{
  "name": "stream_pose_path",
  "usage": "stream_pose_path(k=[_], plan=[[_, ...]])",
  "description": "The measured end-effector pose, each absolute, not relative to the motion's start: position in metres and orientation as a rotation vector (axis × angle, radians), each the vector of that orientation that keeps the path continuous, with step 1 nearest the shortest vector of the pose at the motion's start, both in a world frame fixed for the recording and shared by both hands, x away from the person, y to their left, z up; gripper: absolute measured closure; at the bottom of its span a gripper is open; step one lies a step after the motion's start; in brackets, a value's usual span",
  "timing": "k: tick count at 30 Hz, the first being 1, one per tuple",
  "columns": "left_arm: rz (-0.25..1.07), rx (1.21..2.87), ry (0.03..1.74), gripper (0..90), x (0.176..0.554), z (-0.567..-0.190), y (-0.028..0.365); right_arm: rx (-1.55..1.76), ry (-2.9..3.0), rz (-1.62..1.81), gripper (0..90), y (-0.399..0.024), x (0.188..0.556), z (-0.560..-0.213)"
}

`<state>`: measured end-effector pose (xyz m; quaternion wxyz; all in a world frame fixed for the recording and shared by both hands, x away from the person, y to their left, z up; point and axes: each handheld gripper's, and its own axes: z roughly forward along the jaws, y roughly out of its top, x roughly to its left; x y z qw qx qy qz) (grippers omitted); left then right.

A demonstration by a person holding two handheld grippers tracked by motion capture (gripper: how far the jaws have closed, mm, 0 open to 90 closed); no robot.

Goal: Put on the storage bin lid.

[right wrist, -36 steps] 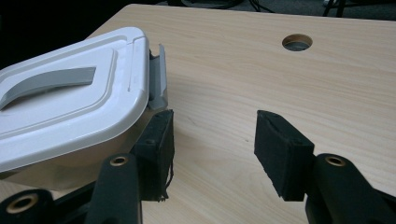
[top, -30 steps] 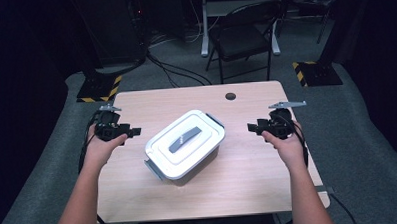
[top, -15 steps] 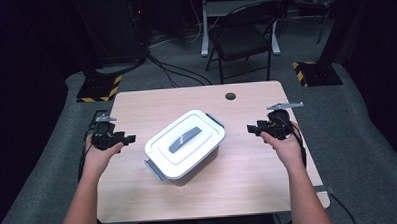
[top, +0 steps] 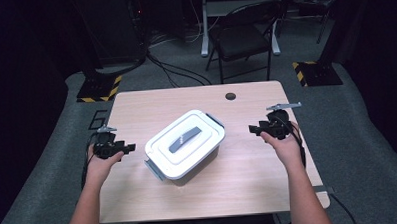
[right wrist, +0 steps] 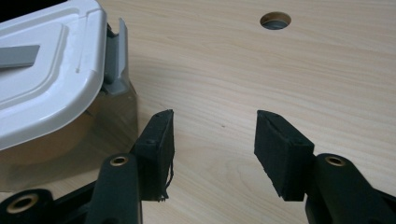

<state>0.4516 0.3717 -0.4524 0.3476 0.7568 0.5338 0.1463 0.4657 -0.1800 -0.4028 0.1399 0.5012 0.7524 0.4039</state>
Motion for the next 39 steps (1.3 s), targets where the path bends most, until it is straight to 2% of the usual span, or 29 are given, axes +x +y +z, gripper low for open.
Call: stream_pose_path(k=[18,29,36,39], plan=[[0.410,2.005,1.374,41.9,0.448,-0.486,0.369,1.463,2.160,1.071,47.6,-0.181,0.474,-0.437],[0.431,2.041,1.372,41.9,0.448,-0.493,0.369,1.462,2.139,1.023,47.4,-0.195,0.459,-0.454],[0.401,2.054,1.368,42.0,0.447,-0.500,0.368,1.465,2.112,0.999,46.9,-0.199,0.455,-0.470],[0.430,2.075,1.384,42.1,0.447,-0.506,0.368,1.471,2.123,0.989,46.6,-0.199,0.454,-0.476]])
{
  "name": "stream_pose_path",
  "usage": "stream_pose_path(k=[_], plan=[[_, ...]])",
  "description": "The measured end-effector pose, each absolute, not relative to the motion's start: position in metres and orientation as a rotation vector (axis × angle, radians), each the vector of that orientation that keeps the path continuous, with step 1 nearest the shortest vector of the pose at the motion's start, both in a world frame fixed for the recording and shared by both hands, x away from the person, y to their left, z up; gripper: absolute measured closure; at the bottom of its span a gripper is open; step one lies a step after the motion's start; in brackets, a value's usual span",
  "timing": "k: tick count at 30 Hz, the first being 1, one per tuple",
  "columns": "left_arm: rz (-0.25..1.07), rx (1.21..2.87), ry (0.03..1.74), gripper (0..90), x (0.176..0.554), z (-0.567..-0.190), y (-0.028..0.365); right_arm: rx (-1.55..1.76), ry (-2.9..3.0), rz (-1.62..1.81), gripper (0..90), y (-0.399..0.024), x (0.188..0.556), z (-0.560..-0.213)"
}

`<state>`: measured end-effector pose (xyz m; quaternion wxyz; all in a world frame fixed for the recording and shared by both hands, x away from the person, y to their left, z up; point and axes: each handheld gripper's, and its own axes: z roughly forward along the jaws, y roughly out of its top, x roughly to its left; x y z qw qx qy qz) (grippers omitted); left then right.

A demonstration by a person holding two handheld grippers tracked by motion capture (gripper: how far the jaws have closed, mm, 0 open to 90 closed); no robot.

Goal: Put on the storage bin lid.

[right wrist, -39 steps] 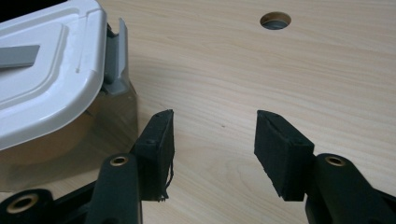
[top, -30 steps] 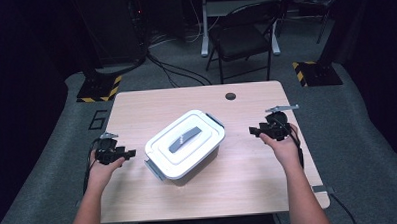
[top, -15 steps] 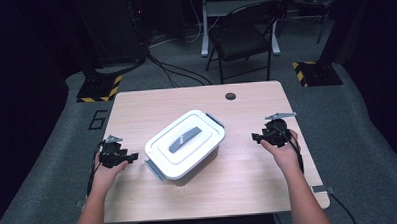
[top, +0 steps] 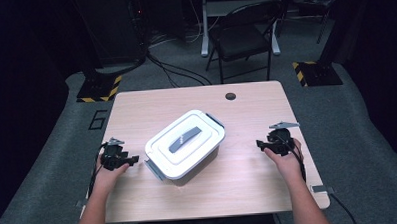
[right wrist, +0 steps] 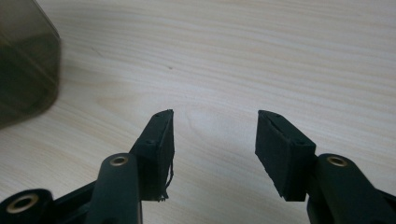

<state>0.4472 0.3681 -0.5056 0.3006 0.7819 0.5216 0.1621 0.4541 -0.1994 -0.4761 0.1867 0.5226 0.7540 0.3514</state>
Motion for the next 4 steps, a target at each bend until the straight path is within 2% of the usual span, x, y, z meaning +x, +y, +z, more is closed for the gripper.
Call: stream_pose_path(k=[4], plan=[[0.429,2.073,1.387,42.1,0.4472,-0.5089,0.3702,1.490,2.109,0.974,46.2,-0.2027,0.4544,-0.4831]])
